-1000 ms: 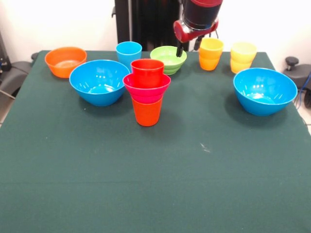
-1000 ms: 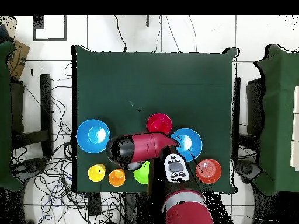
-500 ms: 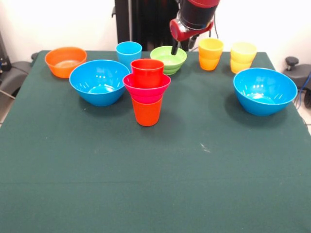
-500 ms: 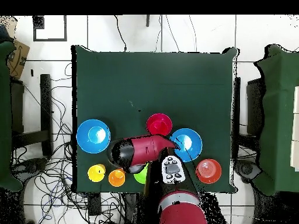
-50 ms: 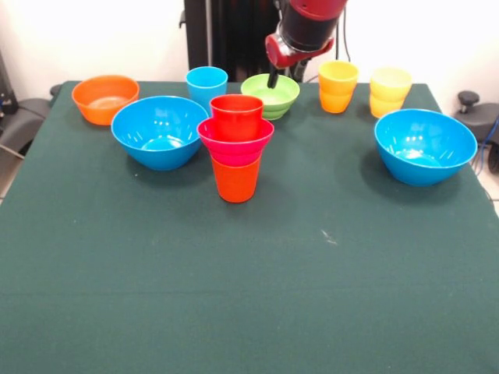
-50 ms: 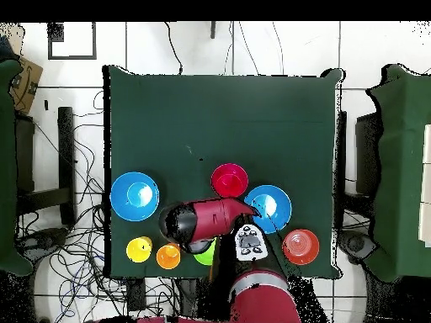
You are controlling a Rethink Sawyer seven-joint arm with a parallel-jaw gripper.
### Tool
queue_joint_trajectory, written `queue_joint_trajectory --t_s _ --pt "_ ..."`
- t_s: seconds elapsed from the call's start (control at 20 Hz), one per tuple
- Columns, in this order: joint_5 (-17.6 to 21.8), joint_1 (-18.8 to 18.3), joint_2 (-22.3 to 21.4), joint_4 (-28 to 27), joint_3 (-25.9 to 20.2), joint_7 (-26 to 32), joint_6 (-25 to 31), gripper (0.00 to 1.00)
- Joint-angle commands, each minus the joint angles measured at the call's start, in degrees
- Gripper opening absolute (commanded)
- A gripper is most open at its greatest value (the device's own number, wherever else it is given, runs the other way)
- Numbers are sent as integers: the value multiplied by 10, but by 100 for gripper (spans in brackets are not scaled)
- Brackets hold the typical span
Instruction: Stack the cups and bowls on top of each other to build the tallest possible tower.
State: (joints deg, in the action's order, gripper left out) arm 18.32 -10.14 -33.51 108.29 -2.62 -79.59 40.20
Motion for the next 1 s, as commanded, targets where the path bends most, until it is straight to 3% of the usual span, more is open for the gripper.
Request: queue_joint_trajectory --t_s 0.05,1.0 --pt "31 8 30 -10 -17 -54 -35 100" --pt "10 -8 66 17 -46 -55 -100 100"
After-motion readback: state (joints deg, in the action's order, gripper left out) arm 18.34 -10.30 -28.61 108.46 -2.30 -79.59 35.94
